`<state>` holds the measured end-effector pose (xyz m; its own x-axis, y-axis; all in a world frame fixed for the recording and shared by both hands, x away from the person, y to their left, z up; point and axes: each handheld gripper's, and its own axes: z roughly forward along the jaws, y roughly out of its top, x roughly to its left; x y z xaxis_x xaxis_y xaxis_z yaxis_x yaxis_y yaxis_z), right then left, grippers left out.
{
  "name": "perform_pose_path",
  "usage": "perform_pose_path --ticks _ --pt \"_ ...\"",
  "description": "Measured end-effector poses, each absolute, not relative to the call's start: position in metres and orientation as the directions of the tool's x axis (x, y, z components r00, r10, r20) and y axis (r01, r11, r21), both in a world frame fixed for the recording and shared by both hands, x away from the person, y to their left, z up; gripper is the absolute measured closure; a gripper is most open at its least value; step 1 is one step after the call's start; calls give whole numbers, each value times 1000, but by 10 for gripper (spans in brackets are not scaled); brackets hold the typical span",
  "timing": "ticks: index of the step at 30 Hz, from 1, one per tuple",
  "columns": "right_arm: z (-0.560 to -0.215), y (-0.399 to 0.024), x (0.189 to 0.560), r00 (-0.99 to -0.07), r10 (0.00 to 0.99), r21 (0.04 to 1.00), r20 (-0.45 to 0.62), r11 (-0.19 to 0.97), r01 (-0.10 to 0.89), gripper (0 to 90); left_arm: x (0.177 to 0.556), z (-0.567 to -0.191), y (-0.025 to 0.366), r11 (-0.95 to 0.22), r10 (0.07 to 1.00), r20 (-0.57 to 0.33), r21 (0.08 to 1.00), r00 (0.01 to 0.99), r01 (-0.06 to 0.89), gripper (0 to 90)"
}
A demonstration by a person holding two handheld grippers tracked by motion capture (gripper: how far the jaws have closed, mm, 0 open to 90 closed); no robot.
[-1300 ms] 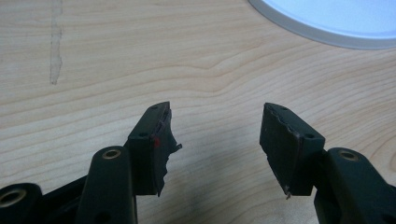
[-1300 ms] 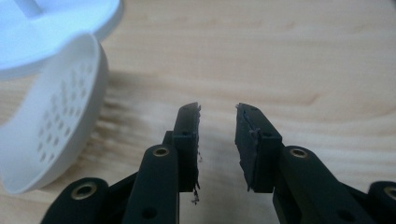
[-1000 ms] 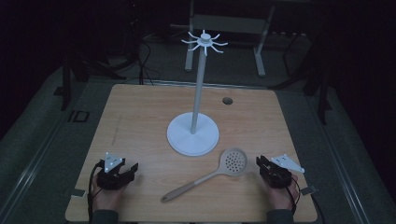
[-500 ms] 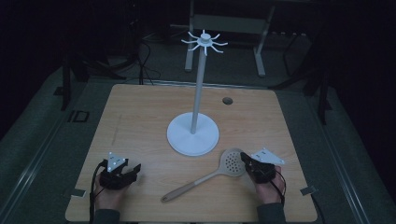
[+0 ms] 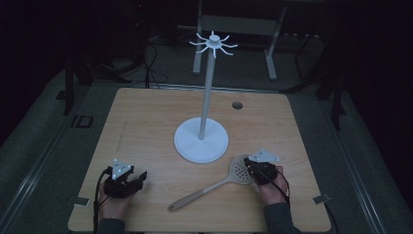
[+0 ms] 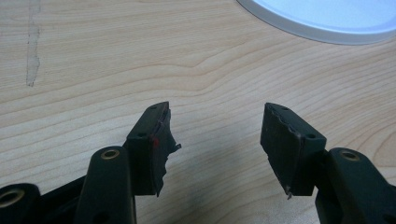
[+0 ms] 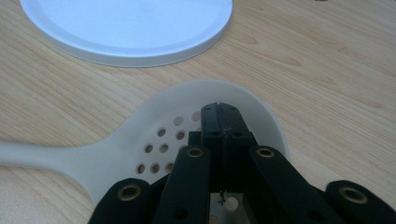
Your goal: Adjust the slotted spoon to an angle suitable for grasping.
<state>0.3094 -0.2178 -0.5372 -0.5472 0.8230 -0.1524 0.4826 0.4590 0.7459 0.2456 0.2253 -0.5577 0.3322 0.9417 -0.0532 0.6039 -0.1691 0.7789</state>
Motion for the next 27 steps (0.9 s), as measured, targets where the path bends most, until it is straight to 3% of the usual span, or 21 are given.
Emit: perform_pose_path --ticks 22,27 --pt "-533 -229 283 -532 835 735 -143 449 508 897 246 -559 225 -172 942 -52 772 331 612 430" --pt "-532 -229 280 -551 822 723 -142 466 509 859 247 -560 225 -176 941 -51 770 333 614 430"
